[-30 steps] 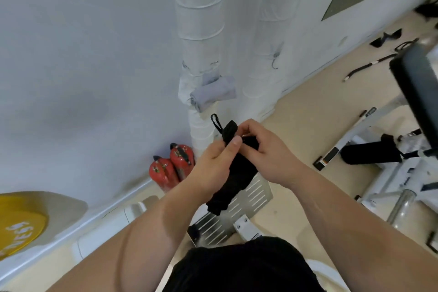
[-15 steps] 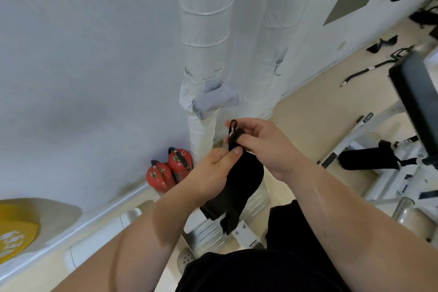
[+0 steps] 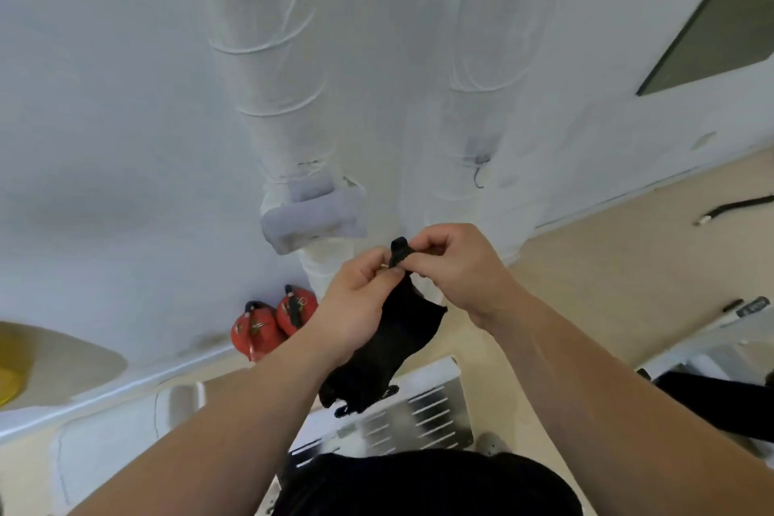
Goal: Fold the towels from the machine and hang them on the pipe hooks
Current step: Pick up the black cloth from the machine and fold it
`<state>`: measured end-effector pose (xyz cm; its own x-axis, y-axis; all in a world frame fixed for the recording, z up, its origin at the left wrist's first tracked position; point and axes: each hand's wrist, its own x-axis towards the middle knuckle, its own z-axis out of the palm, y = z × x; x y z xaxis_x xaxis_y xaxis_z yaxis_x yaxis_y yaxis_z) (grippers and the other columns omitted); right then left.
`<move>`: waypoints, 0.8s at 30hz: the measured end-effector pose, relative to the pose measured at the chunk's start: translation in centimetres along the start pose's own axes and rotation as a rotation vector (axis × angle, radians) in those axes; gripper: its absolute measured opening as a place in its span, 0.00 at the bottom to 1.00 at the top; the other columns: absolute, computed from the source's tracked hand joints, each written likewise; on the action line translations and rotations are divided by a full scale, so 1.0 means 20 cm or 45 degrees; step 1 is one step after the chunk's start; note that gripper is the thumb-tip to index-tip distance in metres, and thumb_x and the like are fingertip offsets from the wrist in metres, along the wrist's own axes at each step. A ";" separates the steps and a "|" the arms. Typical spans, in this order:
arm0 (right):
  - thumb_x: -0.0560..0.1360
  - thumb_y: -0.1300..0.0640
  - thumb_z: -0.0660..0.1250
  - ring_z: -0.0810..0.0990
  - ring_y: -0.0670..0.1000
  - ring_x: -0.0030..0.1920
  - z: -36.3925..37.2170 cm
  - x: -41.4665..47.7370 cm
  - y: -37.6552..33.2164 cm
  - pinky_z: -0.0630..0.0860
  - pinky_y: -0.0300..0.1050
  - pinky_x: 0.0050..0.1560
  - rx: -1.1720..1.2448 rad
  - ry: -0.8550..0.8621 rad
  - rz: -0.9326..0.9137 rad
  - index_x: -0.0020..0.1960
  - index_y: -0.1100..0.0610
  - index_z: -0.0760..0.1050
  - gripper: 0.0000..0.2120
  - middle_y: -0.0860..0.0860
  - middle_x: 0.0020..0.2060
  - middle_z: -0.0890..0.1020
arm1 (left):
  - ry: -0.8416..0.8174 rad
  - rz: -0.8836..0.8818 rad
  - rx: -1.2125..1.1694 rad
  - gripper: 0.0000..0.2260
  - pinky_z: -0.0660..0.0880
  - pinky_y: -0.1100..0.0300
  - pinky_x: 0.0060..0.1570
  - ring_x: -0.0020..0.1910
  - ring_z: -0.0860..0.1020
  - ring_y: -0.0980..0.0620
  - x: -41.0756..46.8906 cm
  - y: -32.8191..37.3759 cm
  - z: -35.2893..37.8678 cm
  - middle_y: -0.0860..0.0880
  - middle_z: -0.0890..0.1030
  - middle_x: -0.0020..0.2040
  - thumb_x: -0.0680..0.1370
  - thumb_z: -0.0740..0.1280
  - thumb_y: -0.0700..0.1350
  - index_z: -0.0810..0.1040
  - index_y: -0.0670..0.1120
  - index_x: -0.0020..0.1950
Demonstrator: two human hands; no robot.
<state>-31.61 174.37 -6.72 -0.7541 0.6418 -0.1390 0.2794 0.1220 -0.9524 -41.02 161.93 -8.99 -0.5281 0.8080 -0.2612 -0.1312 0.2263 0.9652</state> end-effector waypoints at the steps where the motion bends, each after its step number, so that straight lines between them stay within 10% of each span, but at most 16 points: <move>1: 0.71 0.64 0.76 0.71 0.43 0.27 -0.06 0.03 0.05 0.67 0.34 0.31 0.030 -0.032 0.009 0.39 0.67 0.81 0.06 0.52 0.28 0.76 | 0.018 -0.010 0.007 0.07 0.74 0.59 0.44 0.41 0.79 0.49 0.03 0.00 0.06 0.37 0.81 0.42 0.83 0.62 0.40 0.79 0.41 0.56; 20: 0.71 0.59 0.76 0.75 0.43 0.28 -0.65 0.49 0.49 0.70 0.34 0.32 -0.084 -0.020 -0.043 0.36 0.59 0.82 0.07 0.46 0.26 0.78 | 0.243 0.002 0.267 0.09 0.73 0.52 0.41 0.38 0.76 0.50 0.69 -0.05 0.61 0.47 0.79 0.39 0.78 0.60 0.37 0.78 0.45 0.46; 24: 0.77 0.61 0.70 0.81 0.46 0.41 -0.70 0.52 0.57 0.75 0.37 0.40 0.235 -0.305 0.133 0.45 0.61 0.82 0.05 0.51 0.38 0.83 | 0.184 -0.235 -0.033 0.14 0.70 0.53 0.42 0.37 0.73 0.48 0.76 -0.04 0.65 0.50 0.76 0.32 0.76 0.56 0.37 0.77 0.46 0.35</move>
<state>-27.90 193.08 -15.19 -0.8515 0.4447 -0.2777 0.2665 -0.0890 -0.9597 -37.96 181.05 -13.87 -0.6076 0.6673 -0.4307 -0.2571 0.3479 0.9016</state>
